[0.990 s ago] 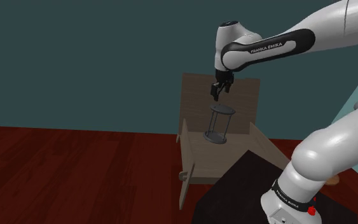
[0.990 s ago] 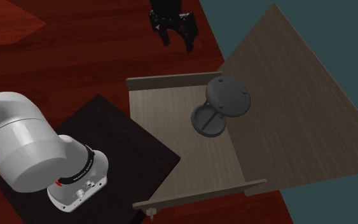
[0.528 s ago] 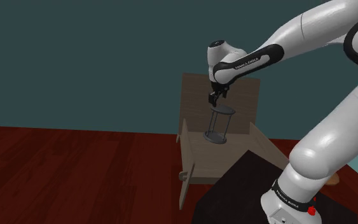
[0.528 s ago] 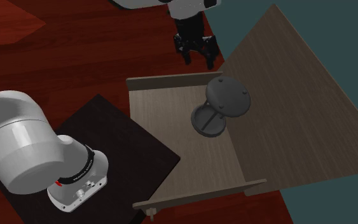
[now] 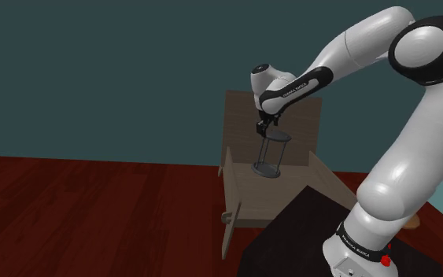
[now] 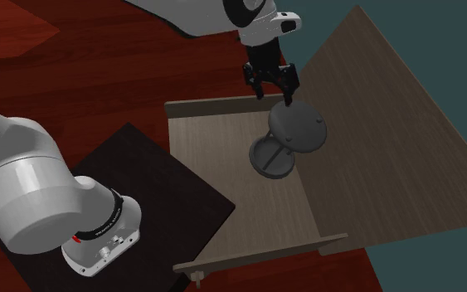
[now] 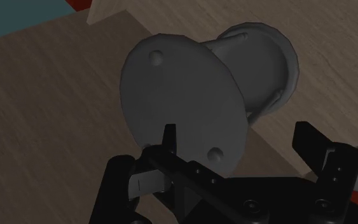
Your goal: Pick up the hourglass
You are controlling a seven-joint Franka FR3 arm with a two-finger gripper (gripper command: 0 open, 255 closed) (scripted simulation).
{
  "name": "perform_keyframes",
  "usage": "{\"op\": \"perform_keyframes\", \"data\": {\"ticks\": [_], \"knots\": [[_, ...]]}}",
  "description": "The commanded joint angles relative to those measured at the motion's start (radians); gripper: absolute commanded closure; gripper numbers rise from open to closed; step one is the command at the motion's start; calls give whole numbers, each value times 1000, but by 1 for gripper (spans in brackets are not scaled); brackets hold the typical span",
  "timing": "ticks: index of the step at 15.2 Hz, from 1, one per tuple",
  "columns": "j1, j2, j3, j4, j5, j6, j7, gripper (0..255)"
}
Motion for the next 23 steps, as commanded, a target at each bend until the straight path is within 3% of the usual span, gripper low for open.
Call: {"op": "perform_keyframes", "data": {"ticks": [1,5,6,15,23], "knots": [[-2,17,-2,-9,-12,23,15,0],[-3,39,-4,-18,-27,50,35,0],[-3,40,-3,-18,-28,50,37,255],[-3,39,-4,-18,-27,50,35,255],[1,-25,1,17,16,-36,-26,255]]}}
